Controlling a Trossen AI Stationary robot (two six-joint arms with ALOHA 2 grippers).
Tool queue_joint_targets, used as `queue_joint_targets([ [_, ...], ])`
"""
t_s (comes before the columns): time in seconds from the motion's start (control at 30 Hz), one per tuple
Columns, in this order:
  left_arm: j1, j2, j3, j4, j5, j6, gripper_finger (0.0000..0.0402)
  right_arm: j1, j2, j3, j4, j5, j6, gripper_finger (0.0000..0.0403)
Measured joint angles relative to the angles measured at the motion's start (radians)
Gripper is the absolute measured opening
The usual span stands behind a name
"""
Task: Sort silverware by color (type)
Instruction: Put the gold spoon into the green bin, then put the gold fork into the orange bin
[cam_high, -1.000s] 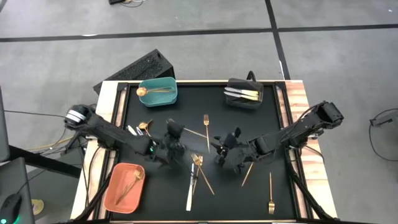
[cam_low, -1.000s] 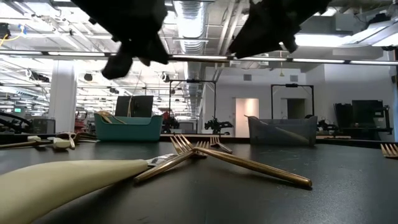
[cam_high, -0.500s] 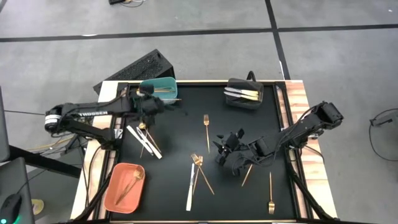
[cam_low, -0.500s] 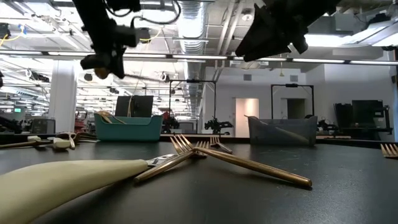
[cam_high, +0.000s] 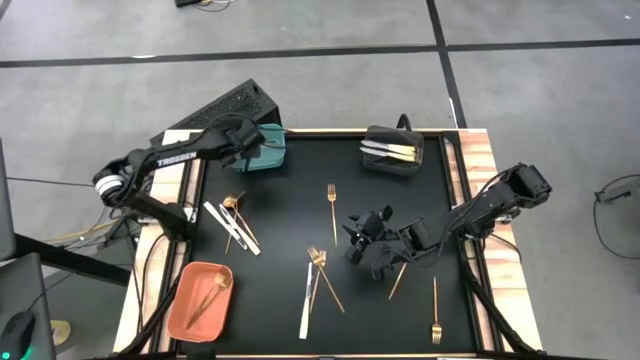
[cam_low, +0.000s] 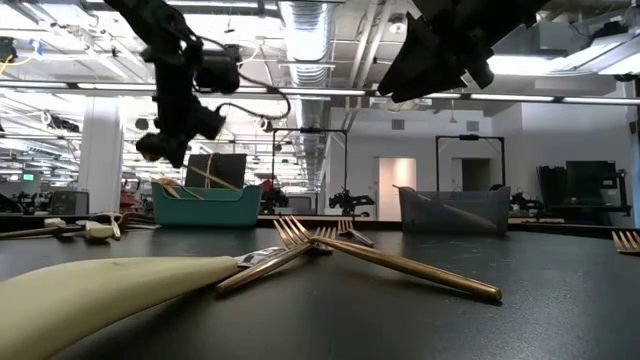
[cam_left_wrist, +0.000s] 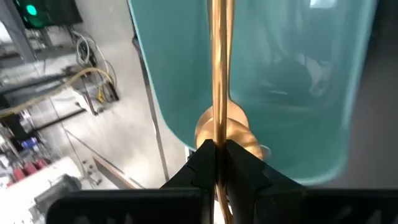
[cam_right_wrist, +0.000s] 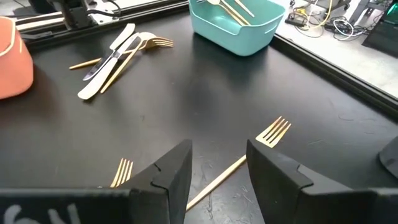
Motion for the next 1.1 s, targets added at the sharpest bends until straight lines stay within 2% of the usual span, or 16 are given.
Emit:
queue_joint_targets([
  [0.17,0.006,0.043,0.000,0.063,-0.021,-0.017,0.0019,-0.006,0.000,0.000,-0.001,0.001,0.005,0.0177],
  [0.37,0.002,0.034,0.015,0.123,-0.051,-0.114,0.0039,-0.029,0.000,0.000,-0.012,0.002,0.050,0.0177],
  [0.57,0.000,0.033,0.051,0.126,-0.002,-0.151,0.0089,-0.048,0.000,0.000,-0.016,0.000,0.078,0.0177],
  [0.7,-0.022,0.033,0.074,0.081,-0.005,-0.236,0.0122,-0.048,0.000,0.000,-0.023,-0.005,0.097,0.0177],
  [0.8,-0.068,0.032,0.104,-0.002,0.022,-0.349,0.0131,-0.039,0.011,0.000,-0.027,-0.008,0.104,0.0177],
  [0.9,-0.140,0.020,0.112,-0.039,0.116,-0.504,0.0132,-0.031,0.040,-0.002,-0.024,-0.014,0.105,0.0177],
  [1.0,-0.247,0.017,0.101,-0.028,0.205,-0.621,0.0132,-0.041,0.097,0.004,0.042,-0.029,0.107,0.0177],
  [1.1,-0.375,0.017,0.063,-0.027,0.212,-0.726,0.0132,-0.043,0.165,-0.004,0.104,-0.061,0.107,0.0177],
])
